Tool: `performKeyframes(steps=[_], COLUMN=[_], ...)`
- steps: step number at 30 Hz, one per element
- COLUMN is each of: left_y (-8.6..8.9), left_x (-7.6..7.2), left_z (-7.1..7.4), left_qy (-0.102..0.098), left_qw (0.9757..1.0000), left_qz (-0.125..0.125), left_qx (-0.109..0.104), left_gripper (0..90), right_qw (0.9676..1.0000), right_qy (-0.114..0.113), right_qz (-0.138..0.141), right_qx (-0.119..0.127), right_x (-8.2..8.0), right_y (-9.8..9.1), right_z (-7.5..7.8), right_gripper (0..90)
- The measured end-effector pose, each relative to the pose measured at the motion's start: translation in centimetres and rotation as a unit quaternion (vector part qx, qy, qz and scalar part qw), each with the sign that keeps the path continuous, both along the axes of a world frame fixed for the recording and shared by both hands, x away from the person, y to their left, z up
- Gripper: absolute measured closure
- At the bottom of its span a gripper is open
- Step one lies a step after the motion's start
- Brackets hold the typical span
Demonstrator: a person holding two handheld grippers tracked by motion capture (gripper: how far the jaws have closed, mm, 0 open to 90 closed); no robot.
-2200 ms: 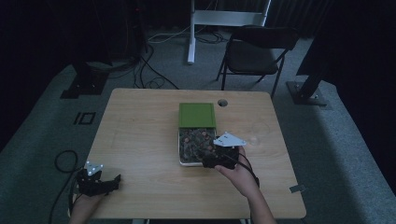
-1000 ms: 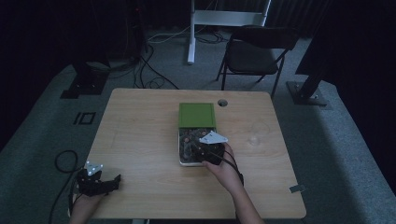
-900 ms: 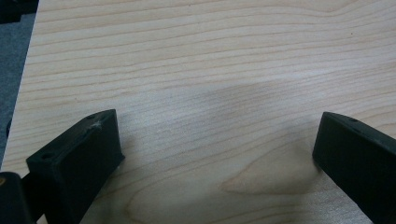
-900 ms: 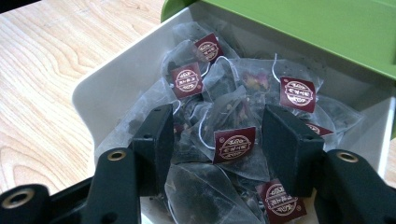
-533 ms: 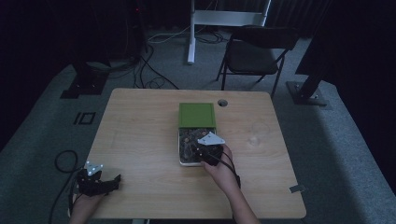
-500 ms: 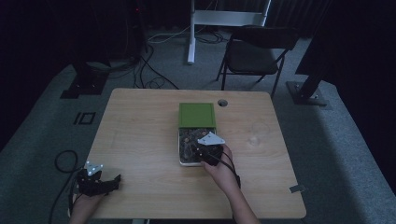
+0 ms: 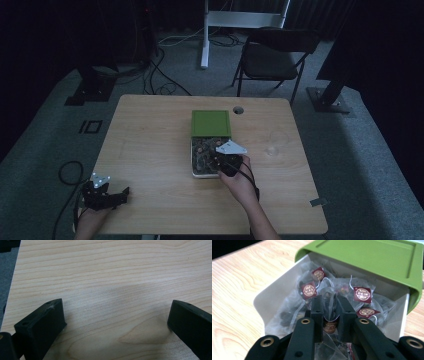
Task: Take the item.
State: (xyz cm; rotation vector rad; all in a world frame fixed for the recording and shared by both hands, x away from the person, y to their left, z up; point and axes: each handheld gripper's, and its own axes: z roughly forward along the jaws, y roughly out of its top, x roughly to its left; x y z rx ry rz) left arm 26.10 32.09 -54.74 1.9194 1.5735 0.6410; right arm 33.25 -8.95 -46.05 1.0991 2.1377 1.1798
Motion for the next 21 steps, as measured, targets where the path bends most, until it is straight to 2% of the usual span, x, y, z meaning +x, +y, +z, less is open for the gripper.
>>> performKeyframes(steps=[21], left_y=[0.0], left_x=[0.0], left_z=[0.0], left_qy=[0.0], left_qw=[1.0], left_qz=[0.0], left_qx=[0.001], left_gripper=[1.7], right_qw=[0.999], right_qy=[-0.019], right_qz=[0.013], right_qx=[0.038], right_x=[-0.6], right_y=[-1.5], right_z=[2.8], right_gripper=[78.4])
